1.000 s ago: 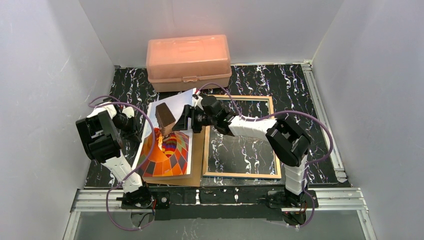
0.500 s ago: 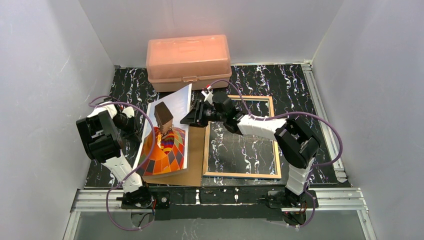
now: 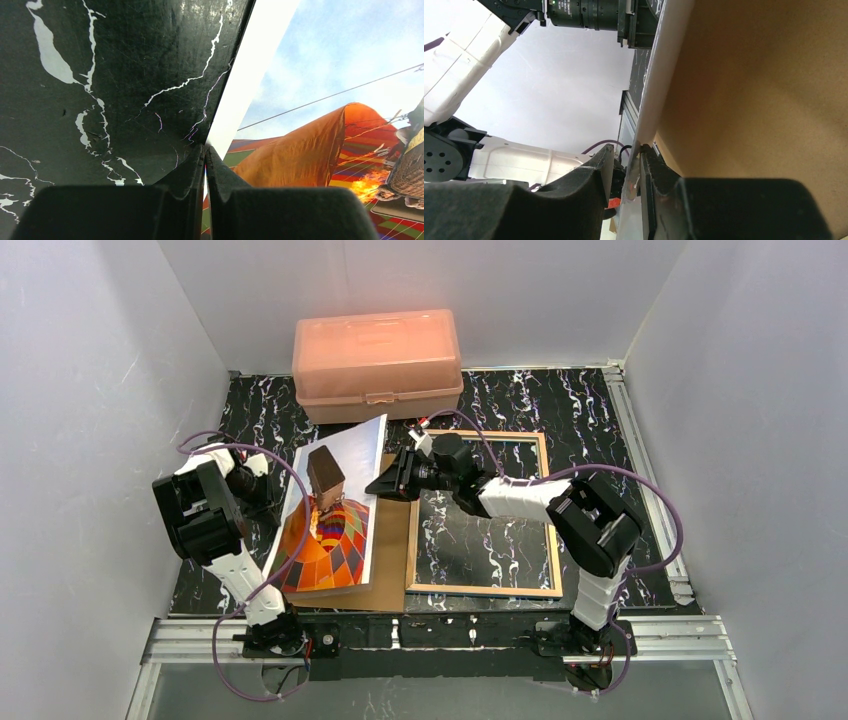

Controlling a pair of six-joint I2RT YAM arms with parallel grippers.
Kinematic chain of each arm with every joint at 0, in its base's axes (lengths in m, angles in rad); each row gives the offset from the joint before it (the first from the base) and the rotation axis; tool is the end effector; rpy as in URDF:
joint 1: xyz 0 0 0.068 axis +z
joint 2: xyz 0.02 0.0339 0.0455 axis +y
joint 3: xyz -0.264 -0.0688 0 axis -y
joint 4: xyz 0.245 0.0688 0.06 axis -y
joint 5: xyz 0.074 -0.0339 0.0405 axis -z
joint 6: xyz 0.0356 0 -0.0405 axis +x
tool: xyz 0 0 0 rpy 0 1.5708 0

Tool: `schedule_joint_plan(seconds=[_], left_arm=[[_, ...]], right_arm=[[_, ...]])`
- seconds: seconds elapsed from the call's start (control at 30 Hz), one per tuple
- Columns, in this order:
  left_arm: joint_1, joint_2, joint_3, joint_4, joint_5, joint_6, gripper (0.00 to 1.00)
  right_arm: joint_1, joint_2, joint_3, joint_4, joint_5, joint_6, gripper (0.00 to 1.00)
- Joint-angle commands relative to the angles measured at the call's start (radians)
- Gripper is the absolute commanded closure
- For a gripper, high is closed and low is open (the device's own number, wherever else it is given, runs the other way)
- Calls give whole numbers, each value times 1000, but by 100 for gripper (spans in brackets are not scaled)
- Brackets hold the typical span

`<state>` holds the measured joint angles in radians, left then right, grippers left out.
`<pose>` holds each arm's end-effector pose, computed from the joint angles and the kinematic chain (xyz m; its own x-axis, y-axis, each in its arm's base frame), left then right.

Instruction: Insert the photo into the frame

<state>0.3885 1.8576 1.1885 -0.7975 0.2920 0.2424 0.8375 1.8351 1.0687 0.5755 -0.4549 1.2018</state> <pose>0.3142 0.1175 0.1543 -0.9740 -0.1503 -0.1697 -0.1043 0.9618 -0.2530 0.2636 0.3159 0.2215 -0.9376 0.2110 -0.2764 -0.2264 0.2327 0.9458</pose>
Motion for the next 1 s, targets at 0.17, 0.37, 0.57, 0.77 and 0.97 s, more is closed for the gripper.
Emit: schedule_joint_plan(seconds=[0.17,0.37,0.57,0.77,0.97], left_arm=[[-5,4,1,-16,-18,12,96],[-5,3,6,-20,-13,9,96],[-5,2,9,-23,-13,8,96],[-5,0,25,-37,-15,5,96],[-5,-7,55,-60,-15,11,95]], right_arm=[[-17,-82,-53,155,-30,53,77],[-21,-83,-64,174,-33,68,86],[-27,-88,-73,217,-45,91,85],[-37,-106,-81,211,-51,90,91],[-59,-140,-92,171,-65,64,93]])
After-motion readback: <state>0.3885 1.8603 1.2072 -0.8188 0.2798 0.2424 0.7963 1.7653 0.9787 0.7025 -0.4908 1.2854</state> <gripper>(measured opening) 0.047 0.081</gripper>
